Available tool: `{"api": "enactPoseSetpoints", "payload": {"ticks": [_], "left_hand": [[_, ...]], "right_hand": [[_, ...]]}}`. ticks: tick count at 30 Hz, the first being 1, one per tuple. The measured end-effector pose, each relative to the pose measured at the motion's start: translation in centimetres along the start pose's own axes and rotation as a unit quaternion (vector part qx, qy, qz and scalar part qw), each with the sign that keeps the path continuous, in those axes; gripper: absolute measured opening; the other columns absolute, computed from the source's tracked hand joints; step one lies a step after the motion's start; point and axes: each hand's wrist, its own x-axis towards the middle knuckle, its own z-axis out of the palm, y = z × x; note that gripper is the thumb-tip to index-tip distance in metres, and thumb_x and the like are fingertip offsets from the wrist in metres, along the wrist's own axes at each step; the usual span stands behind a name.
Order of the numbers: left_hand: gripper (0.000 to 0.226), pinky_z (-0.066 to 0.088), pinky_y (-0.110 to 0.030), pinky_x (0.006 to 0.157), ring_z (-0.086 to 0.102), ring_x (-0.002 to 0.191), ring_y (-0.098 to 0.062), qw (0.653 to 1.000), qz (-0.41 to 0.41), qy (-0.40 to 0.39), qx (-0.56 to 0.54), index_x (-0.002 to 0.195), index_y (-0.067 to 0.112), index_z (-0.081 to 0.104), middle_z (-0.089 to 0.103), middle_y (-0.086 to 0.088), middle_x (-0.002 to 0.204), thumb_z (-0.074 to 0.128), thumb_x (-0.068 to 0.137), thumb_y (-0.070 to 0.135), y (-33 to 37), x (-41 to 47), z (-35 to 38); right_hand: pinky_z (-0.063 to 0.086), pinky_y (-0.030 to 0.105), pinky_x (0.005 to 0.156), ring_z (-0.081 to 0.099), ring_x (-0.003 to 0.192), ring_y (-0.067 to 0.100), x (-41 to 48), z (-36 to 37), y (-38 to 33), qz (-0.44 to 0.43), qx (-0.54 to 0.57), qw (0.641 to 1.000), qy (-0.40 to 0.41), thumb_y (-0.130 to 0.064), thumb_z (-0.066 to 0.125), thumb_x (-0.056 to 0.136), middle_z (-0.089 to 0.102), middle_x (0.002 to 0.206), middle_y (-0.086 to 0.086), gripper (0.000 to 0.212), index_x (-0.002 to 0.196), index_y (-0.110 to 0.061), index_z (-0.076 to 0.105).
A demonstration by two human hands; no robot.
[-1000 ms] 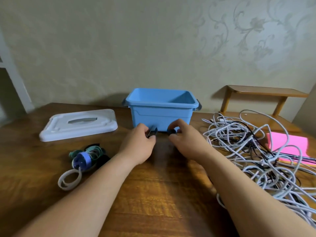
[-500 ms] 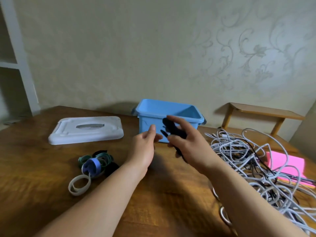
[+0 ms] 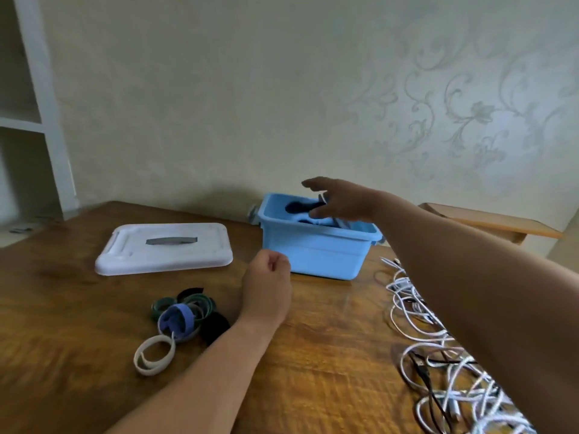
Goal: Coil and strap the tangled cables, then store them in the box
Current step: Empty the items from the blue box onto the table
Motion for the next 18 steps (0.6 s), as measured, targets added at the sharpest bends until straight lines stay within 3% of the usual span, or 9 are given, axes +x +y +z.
{"api": "enactPoseSetpoints", "payload": {"ticks": [2, 6, 9, 12, 18], "left_hand": [[0.017, 0.046, -0.028, 0.066, 0.061, 0.080, -0.016, 1.000, 0.009, 0.000, 0.020, 0.102, 0.023, 0.064, 0.068, -0.004, 0.093, 0.051, 0.110, 0.031, 0.1, -0.1, 0.1], [0.013, 0.047, -0.026, 0.069, 0.064, 0.089, -0.010, 0.998, 0.021, -0.007, 0.054, 0.106, 0.027, 0.062, 0.068, 0.005, 0.098, 0.052, 0.111, 0.032, 0.1, -0.3, 0.2], [0.012, 0.046, -0.023, 0.071, 0.062, 0.093, -0.005, 0.996, 0.037, -0.016, 0.079, 0.108, 0.028, 0.064, 0.067, 0.010, 0.101, 0.054, 0.111, 0.033, -0.3, -0.1, 0.5], [0.013, 0.046, -0.028, 0.072, 0.062, 0.093, -0.009, 0.989, 0.078, -0.039, 0.119, 0.107, 0.023, 0.066, 0.067, 0.009, 0.099, 0.056, 0.110, 0.030, -0.6, -0.4, 0.6], [0.012, 0.050, -0.035, 0.083, 0.063, 0.096, -0.017, 0.953, 0.114, -0.124, 0.251, 0.106, 0.026, 0.067, 0.067, 0.009, 0.100, 0.058, 0.108, 0.035, -0.1, -2.9, 0.6]], "right_hand": [[0.047, 0.032, 0.103, 0.056, 0.129, 0.018, -0.3, 0.5, 1.1, 0.018, 0.059, 0.997, 0.045, -0.021, 0.079, 0.096, 0.056, 0.151, -0.004, 0.069, 0.156, -0.032, 0.048], [0.044, 0.026, 0.094, 0.067, 0.116, 0.018, -2.5, 1.1, 2.1, 0.043, 0.053, 0.984, 0.163, -0.019, 0.069, 0.098, 0.071, 0.129, -0.007, 0.035, 0.132, -0.025, 0.070], [0.044, 0.024, 0.084, 0.067, 0.103, 0.013, -5.4, 1.7, 1.6, 0.030, 0.048, 0.976, 0.212, -0.019, 0.063, 0.100, 0.072, 0.115, -0.008, 0.028, 0.125, -0.023, 0.074], [0.044, 0.023, 0.072, 0.063, 0.082, 0.010, -8.8, 2.7, 0.8, 0.007, 0.041, 0.975, 0.217, -0.018, 0.063, 0.100, 0.070, 0.098, -0.009, 0.023, 0.118, -0.022, 0.077], [0.039, 0.020, 0.076, 0.065, 0.095, 0.012, -15.7, 2.3, 1.5, 0.019, 0.001, 0.982, 0.189, -0.019, 0.066, 0.100, 0.070, 0.098, -0.009, 0.021, 0.117, -0.021, 0.079]]}}
